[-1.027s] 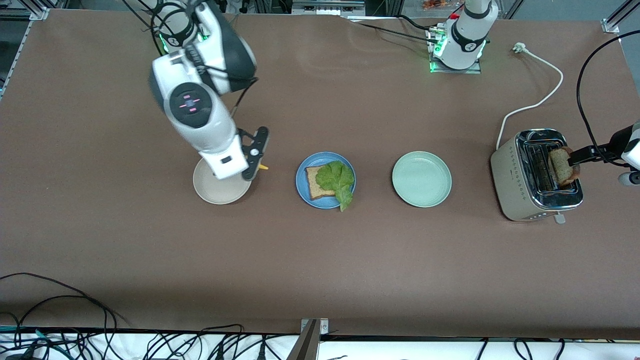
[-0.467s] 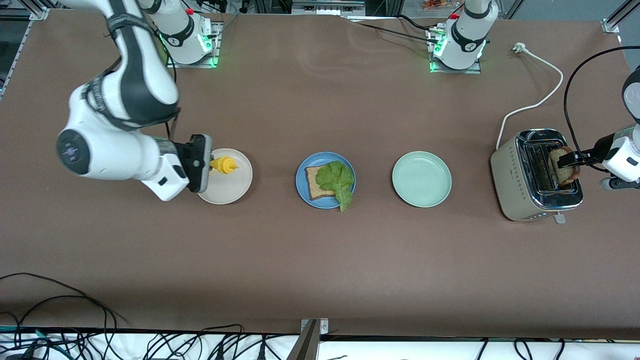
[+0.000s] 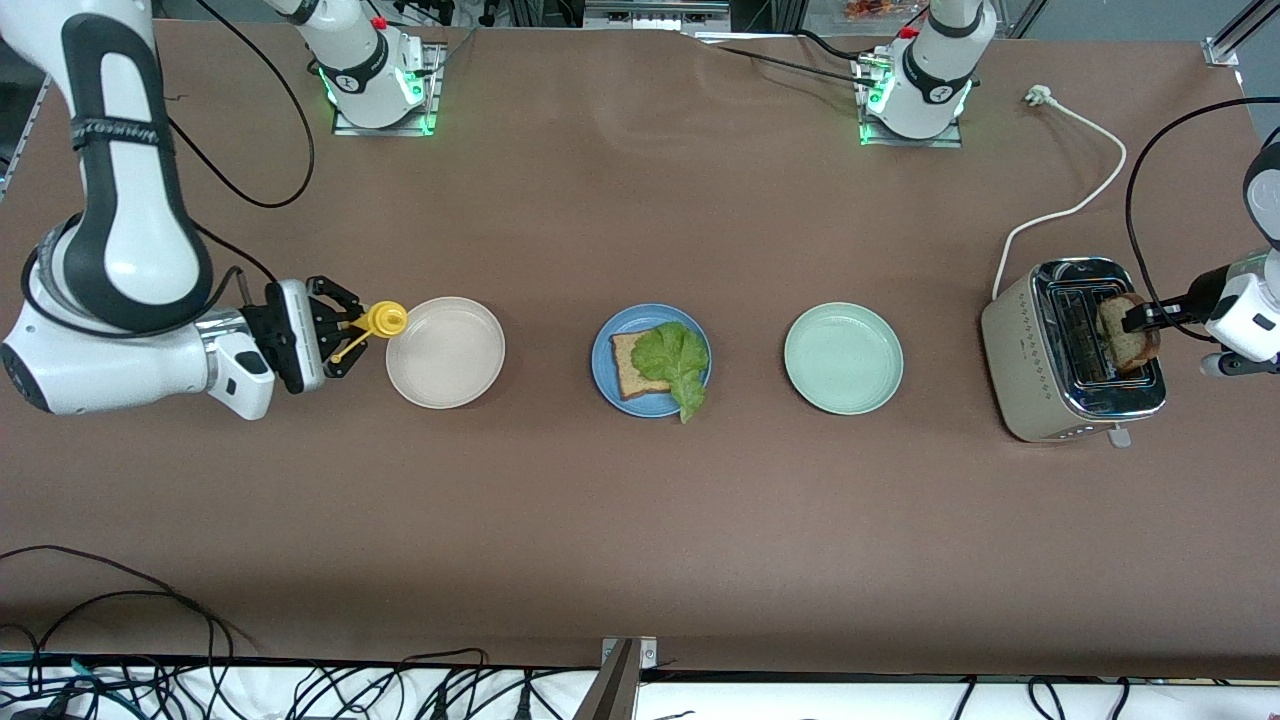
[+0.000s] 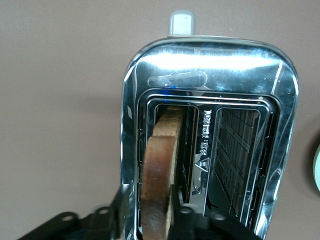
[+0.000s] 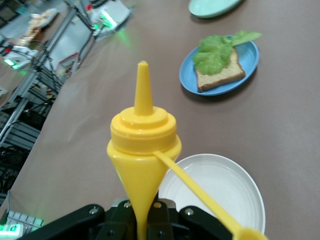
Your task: Make sandwich in blue plate with both arms
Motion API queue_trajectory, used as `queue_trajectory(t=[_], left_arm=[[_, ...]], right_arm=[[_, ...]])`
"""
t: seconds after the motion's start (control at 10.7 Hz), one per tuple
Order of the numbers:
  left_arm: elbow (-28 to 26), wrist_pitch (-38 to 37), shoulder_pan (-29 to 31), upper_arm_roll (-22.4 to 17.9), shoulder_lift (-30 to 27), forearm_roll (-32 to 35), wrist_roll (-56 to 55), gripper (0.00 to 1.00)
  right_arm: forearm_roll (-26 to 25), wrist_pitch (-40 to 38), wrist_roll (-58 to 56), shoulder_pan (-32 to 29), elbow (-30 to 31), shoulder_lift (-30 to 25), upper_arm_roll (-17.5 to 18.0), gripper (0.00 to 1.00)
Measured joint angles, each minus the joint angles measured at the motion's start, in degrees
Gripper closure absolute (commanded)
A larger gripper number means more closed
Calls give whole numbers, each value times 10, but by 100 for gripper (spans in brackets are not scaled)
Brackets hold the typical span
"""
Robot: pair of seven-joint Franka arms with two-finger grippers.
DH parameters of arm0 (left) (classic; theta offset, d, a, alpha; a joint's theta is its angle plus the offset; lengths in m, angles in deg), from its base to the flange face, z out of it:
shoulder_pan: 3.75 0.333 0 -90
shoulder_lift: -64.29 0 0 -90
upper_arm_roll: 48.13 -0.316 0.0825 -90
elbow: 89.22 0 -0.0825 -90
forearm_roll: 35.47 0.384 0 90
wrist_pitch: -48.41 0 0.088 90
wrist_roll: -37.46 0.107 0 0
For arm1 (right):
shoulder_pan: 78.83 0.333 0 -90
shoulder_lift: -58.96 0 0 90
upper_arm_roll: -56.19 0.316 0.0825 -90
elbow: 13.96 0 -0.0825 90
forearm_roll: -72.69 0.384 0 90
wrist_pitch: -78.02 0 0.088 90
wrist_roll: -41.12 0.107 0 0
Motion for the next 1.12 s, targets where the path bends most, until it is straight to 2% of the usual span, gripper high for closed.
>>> queue_trajectory(t=[0.37,0.65,1.12], left_arm=[[5,4,-1,6,-1,0,0,100],[29,6,-4,21,-9,0,0,100],[44,1,-3,74,-91,0,-1,100]], right_arm=[[26,-57,-193,-52,2,55,7,94],[51,-90,-311,-84,3,116,8,94],[72,-130,-415,-163,3,187,17,94]])
